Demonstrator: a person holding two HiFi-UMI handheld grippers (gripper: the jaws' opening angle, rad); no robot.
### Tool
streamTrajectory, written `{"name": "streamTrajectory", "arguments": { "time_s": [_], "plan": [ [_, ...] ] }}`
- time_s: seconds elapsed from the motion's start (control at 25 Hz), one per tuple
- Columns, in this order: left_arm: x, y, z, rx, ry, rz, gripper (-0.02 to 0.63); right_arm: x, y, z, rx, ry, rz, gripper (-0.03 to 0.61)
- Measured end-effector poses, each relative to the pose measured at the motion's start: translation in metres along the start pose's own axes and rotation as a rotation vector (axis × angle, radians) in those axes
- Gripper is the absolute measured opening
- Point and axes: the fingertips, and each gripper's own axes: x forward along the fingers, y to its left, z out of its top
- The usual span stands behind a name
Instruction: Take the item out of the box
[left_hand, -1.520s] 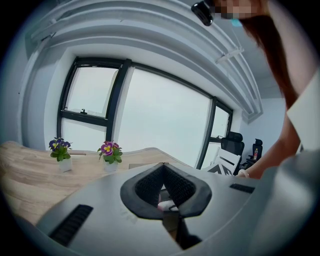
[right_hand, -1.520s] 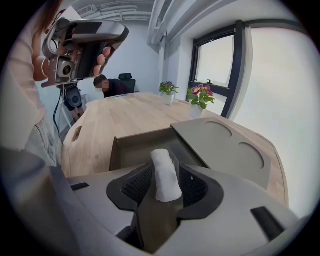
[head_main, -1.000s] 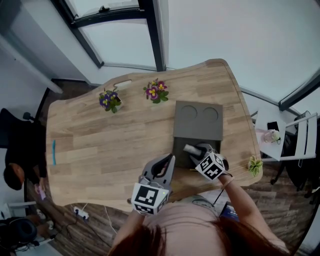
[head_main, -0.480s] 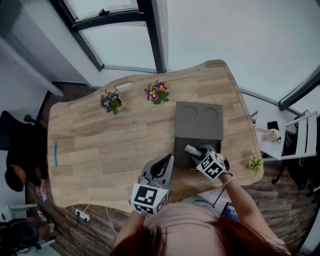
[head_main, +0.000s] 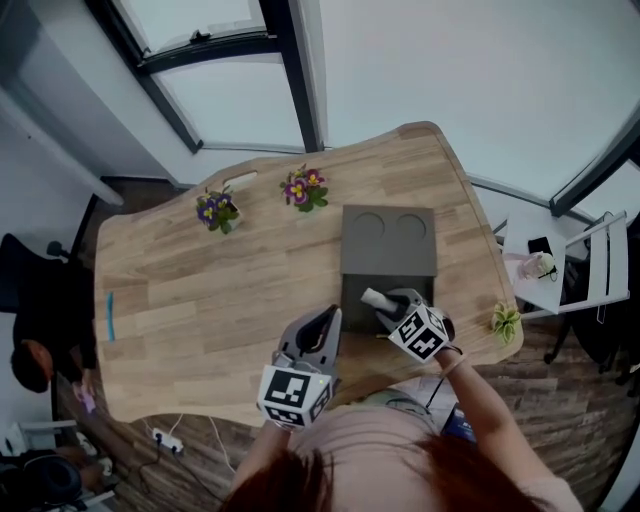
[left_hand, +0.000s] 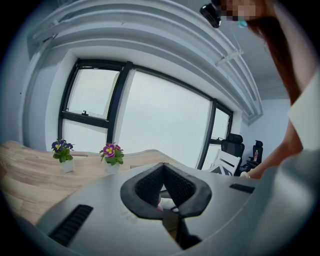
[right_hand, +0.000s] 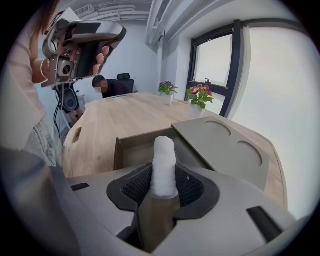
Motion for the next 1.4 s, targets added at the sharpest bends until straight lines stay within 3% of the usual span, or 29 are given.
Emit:
{"name": "streamTrajectory", "arguments": {
  "time_s": [0.56,1.4],
  "plan": [
    [-0.003,-0.02,0.008,-0.004,-0.038,0.003,0.0,-0.038,-0.002,0.024,0.045,-0.126,-0.065,0.133],
    [-0.006,-0.052,0.02,0.013,-0.089,0.093,0.0,-0.108,-0.012,0.051,0.137,-0.353,-0.109,0.133]
  ]
}}
